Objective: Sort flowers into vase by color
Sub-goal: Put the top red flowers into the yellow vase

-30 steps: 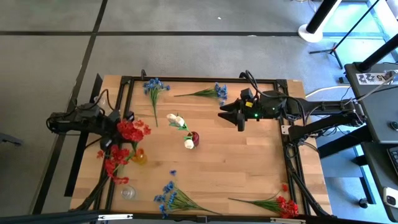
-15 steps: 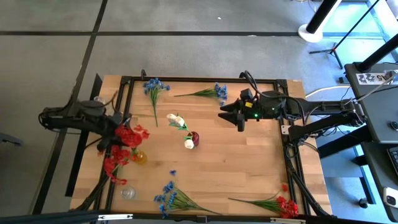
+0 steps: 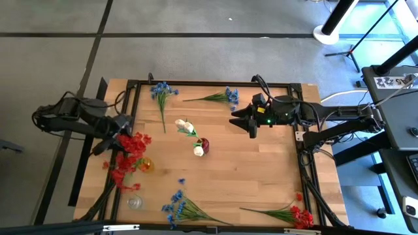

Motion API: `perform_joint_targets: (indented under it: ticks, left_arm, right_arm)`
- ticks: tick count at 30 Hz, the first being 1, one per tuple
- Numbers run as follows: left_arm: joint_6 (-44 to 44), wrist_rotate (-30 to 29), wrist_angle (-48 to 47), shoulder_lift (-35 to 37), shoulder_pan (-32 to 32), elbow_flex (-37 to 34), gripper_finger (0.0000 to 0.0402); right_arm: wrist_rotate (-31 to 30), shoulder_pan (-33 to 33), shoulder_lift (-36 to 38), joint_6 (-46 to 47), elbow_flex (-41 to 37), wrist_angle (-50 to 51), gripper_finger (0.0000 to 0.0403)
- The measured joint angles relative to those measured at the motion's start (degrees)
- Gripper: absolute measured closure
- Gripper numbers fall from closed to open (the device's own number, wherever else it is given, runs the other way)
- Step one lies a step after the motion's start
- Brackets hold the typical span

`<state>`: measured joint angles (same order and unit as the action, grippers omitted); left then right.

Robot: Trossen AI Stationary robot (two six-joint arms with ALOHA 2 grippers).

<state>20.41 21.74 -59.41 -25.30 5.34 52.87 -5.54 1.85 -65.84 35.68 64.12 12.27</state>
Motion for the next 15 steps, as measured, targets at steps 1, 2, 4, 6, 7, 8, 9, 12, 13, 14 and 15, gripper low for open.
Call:
perform_joint_targets:
  ticks: [1,2,4,6,7,8,9,12,13,14,15]
  left_arm:
    - [1.21,0.04,0.12,0.00,-0.02,0.92,0.0203]
    - [2.68,0.02,0.21,0.03,-0.02,1.64,0.0203]
    - [4.06,-0.66,0.28,0.09,0.00,2.57,0.0203]
    - [4.53,-1.22,-0.81,0.07,0.00,2.60,0.0203]
    - [4.46,-1.27,-2.27,0.06,0.00,2.59,0.0203]
    - [3.97,-1.26,-3.91,-0.04,-0.02,2.59,0.0203]
    - [3.24,-1.14,-5.65,-0.45,0.00,2.59,0.0203]
    - [1.58,-0.81,-10.99,-1.87,0.00,2.49,0.0206]
    - [1.22,-0.80,-12.45,-2.27,0.00,2.48,0.0210]
    - [0.86,-0.76,-13.42,-2.63,0.00,2.48,0.0214]
    - [0.58,-0.71,-13.99,-3.08,0.00,2.48,0.0218]
  right_arm:
    - [0.00,0.00,0.00,0.00,0.00,0.02,0.0180]
    - [0.00,0.00,0.00,-0.01,0.00,0.00,0.0180]
    - [-0.01,0.00,0.00,-0.29,0.00,0.06,0.0180]
    - [-0.02,0.00,0.00,-1.43,0.00,0.09,0.0180]
    - [-0.03,0.00,0.00,-1.84,0.00,0.10,0.0180]
    - [-0.04,0.00,0.00,-2.45,0.00,0.11,0.0180]
    - [-0.04,0.00,0.00,-2.94,0.00,0.12,0.0180]
    - [-0.04,0.00,0.00,-3.44,0.00,0.24,0.0180]
    - [-0.06,0.00,0.00,-3.82,0.00,0.31,0.0180]
    - [-0.07,0.00,0.00,-4.32,0.00,0.51,0.0180]
    - [-0.07,0.00,0.00,-4.52,0.00,0.84,0.0180]
